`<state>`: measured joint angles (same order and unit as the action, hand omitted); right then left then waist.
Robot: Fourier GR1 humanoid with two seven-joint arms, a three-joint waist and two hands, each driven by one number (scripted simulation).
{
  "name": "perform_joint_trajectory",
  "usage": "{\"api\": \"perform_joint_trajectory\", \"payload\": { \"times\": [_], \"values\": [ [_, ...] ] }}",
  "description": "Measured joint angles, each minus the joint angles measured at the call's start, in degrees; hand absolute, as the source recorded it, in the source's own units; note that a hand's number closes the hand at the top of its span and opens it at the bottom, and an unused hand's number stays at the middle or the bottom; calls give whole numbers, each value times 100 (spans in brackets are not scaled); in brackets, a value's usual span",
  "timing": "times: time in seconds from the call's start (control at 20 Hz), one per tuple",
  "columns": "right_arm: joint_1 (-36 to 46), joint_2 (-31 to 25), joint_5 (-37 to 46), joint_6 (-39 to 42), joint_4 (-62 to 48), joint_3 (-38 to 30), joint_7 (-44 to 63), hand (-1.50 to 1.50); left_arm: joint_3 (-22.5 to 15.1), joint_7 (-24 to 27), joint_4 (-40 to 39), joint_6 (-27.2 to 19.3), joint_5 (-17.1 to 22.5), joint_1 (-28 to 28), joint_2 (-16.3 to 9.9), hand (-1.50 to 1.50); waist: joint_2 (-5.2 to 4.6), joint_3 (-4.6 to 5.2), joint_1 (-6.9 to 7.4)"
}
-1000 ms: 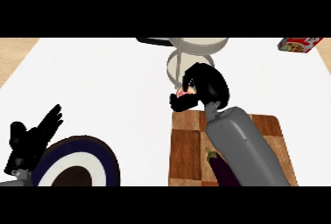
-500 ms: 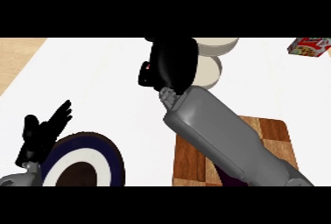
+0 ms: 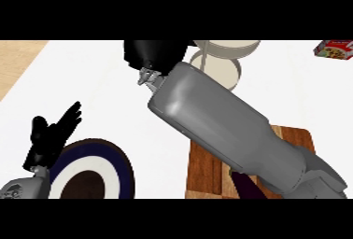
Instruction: Pick the cupcake from the cutting board and place it in the tiered basket
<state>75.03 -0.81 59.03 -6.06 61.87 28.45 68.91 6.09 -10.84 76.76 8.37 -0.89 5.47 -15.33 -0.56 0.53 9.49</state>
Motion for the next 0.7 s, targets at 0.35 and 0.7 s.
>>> {"api": "perform_joint_trajectory", "payload": {
  "times": [0.35,0.7],
  "values": [
    [657,5,86,-380,-1056,-195,-108,150,54,67,15,-1,21,-11,-16,0,-67,-19,-77],
    [942,18,21,-1276,-1766,-810,-562,150,118,145,-7,-69,18,18,-2,0,-133,-38,-181]
  ]
}}
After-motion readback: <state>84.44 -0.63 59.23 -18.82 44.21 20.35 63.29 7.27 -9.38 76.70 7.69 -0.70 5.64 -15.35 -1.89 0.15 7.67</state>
